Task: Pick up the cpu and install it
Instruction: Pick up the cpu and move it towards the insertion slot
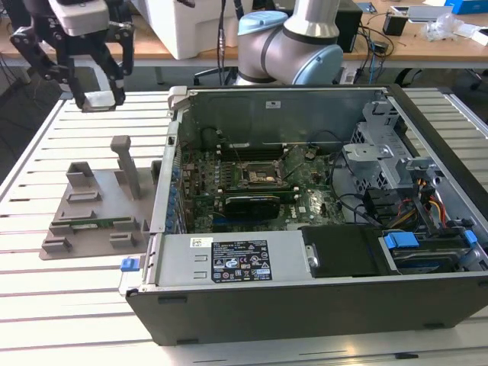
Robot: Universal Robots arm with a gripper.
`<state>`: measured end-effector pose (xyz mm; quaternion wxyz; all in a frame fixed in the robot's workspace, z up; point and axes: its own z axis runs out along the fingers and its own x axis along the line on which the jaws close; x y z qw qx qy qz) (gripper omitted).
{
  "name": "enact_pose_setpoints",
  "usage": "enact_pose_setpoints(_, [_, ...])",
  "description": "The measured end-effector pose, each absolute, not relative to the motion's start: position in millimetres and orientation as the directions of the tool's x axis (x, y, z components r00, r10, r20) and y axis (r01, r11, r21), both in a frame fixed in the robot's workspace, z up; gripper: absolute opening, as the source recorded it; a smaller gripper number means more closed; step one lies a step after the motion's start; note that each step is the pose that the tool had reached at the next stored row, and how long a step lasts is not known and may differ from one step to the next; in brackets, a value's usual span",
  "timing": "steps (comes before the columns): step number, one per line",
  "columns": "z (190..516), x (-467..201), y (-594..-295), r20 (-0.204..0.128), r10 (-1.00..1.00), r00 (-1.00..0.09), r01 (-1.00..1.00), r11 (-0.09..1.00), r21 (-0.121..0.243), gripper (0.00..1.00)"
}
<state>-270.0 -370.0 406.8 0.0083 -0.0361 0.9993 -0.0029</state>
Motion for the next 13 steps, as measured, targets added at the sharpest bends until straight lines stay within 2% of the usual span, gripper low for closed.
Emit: enact_pose_setpoints(13, [406.9, -175.9, -370.0, -0.006, -0.072, -0.997, -0.072, 0.997, -0.006, 0.55])
